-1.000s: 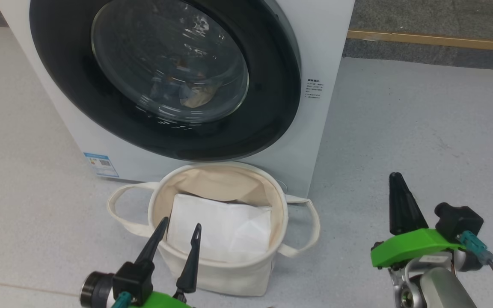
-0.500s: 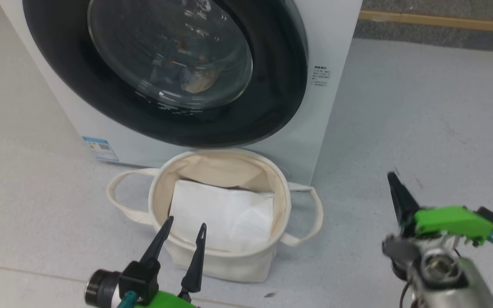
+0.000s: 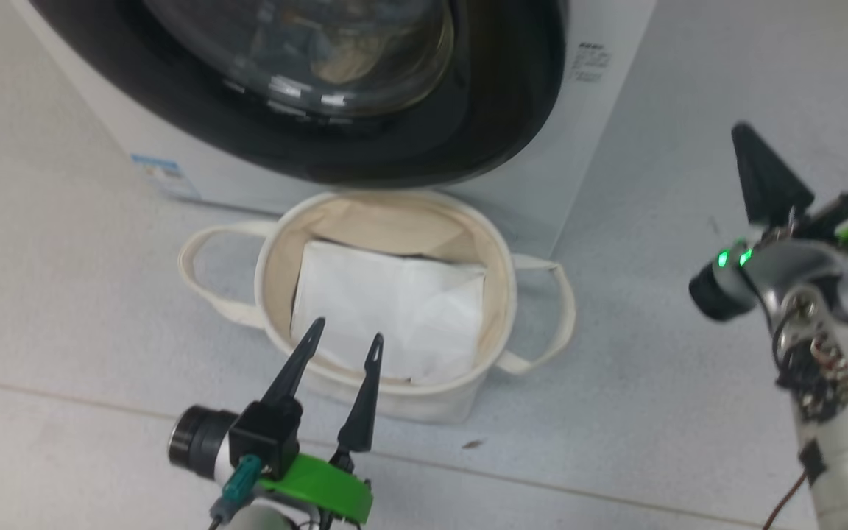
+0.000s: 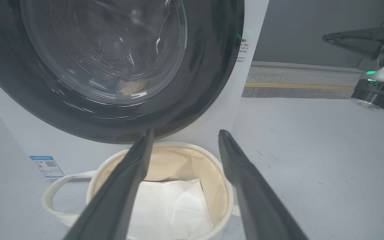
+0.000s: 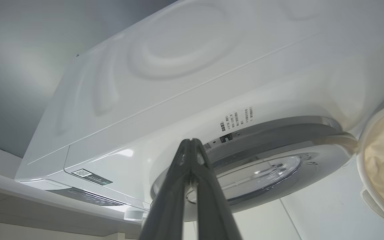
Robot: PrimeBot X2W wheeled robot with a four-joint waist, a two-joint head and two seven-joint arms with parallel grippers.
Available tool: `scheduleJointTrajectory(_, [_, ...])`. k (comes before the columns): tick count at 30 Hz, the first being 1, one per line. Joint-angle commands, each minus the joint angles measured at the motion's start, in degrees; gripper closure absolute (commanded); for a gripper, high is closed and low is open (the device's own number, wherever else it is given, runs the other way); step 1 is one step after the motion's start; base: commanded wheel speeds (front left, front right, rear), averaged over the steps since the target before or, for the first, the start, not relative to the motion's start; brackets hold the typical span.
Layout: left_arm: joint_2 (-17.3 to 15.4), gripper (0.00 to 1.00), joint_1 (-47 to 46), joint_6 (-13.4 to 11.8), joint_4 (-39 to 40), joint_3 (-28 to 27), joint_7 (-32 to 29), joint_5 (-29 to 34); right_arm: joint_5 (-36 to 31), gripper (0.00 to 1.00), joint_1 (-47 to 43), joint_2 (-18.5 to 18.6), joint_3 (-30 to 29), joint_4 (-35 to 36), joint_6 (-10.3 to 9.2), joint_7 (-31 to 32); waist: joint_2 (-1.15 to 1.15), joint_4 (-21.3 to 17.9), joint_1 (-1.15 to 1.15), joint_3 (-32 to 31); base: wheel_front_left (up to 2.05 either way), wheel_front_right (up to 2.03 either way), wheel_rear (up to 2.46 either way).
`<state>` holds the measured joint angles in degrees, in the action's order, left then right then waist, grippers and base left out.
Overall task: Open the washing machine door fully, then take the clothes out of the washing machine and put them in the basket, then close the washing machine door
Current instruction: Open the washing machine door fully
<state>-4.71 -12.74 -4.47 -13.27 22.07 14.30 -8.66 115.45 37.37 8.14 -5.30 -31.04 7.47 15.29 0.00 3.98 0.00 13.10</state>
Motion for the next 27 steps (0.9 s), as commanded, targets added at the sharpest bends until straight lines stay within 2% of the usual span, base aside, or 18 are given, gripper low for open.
scheduleJointTrajectory(1, [0.3, 0.0, -2.4, 0.0, 1.9, -1.3, 0.7, 0.7, 1.5, 1.0, 3.6, 0.8, 1.4, 0.5, 0.02, 1.4, 0.0, 1.2, 0.0, 2.6, 0.0, 0.0, 0.0])
scheduleJointTrajectory(6, [1.1, 0.0, -5.0, -0.2, 1.9, -0.1, 0.7, 0.9, 3.7, 1.0, 11.9, 3.4, 5.3, -7.5, 0.02, 4.1, 0.0, 3.2, 0.0, 6.5, 0.0, 0.0, 0.0])
scheduleJointTrajectory(14, [1.6, 0.0, -6.9, -0.6, 1.5, 1.6, 0.7, 0.2, 5.3, 1.0, 21.0, 3.9, 11.1, -16.7, 0.02, 8.6, 0.0, 5.1, 0.0, 9.4, 0.0, 0.0, 0.0])
scheduleJointTrajectory(27, [1.8, 0.0, -8.5, -1.0, 3.0, 3.5, 0.7, -3.0, 5.5, 1.0, 28.4, 3.4, 12.7, -22.3, 0.02, 9.0, 0.0, 6.8, 0.0, 11.5, 0.0, 0.0, 0.0])
